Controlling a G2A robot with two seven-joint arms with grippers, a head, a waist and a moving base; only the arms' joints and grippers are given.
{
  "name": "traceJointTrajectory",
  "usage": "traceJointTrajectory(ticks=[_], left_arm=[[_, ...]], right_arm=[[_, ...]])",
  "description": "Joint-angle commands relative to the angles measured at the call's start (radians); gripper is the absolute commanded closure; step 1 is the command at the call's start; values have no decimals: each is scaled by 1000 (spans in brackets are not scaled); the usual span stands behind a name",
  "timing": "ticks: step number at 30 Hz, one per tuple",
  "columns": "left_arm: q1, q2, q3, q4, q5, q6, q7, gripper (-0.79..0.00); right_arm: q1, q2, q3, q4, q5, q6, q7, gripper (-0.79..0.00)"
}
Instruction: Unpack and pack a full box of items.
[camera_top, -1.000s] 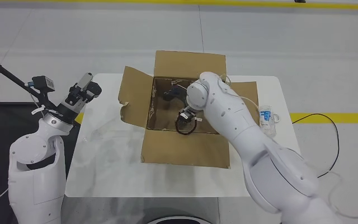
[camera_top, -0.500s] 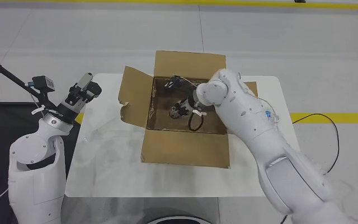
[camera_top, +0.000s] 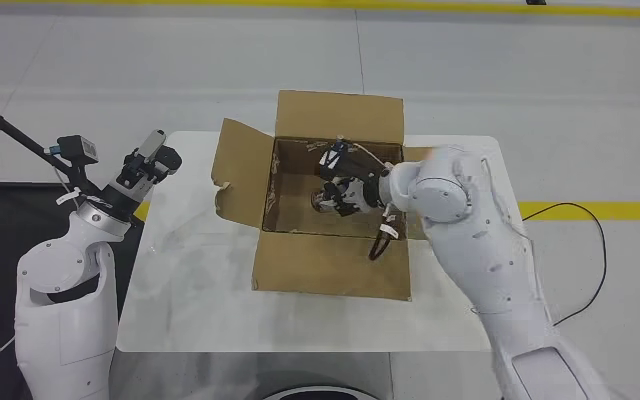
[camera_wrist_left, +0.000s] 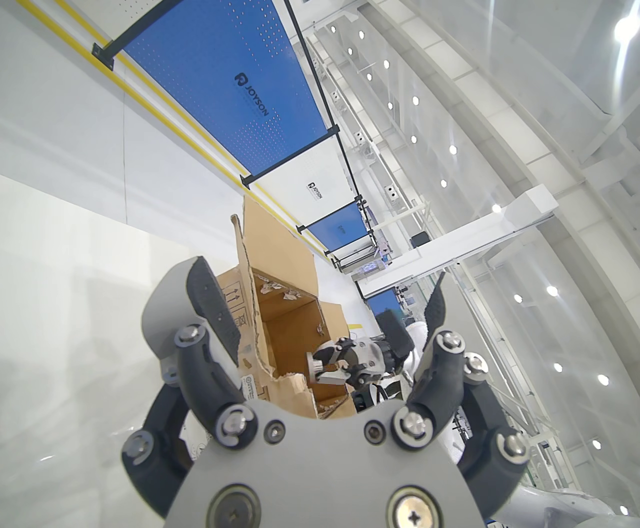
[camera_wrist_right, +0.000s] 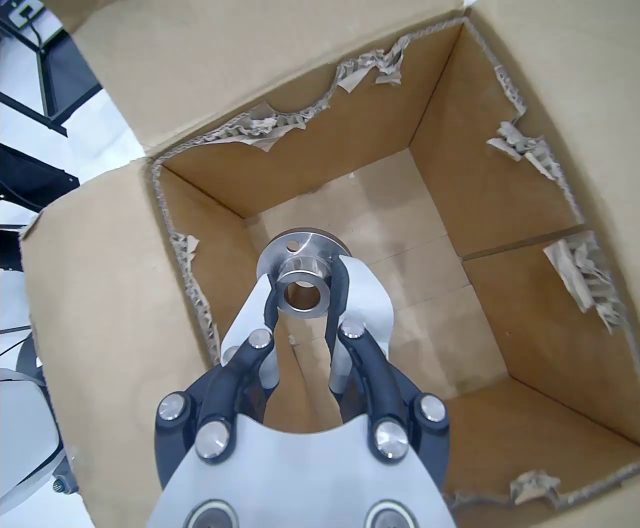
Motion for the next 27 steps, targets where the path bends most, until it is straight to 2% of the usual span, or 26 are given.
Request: traceJointTrajectory(ticks=[1, 14, 18, 27], left_arm=[[0, 0, 0, 0, 0, 0, 0, -785], [0, 0, 0, 0, 0, 0, 0, -785], [0, 0, 0, 0, 0, 0, 0, -785], [0, 0, 0, 0, 0, 0, 0, -785]], right_arm=[[-34, 12, 37, -69, -11, 6, 5, 0], [-300, 89, 332, -485, -94, 48, 9, 0], [-386, 106, 417, -571, -116, 67, -8, 0], [-600, 130, 619, -706, -232, 210, -93, 0]])
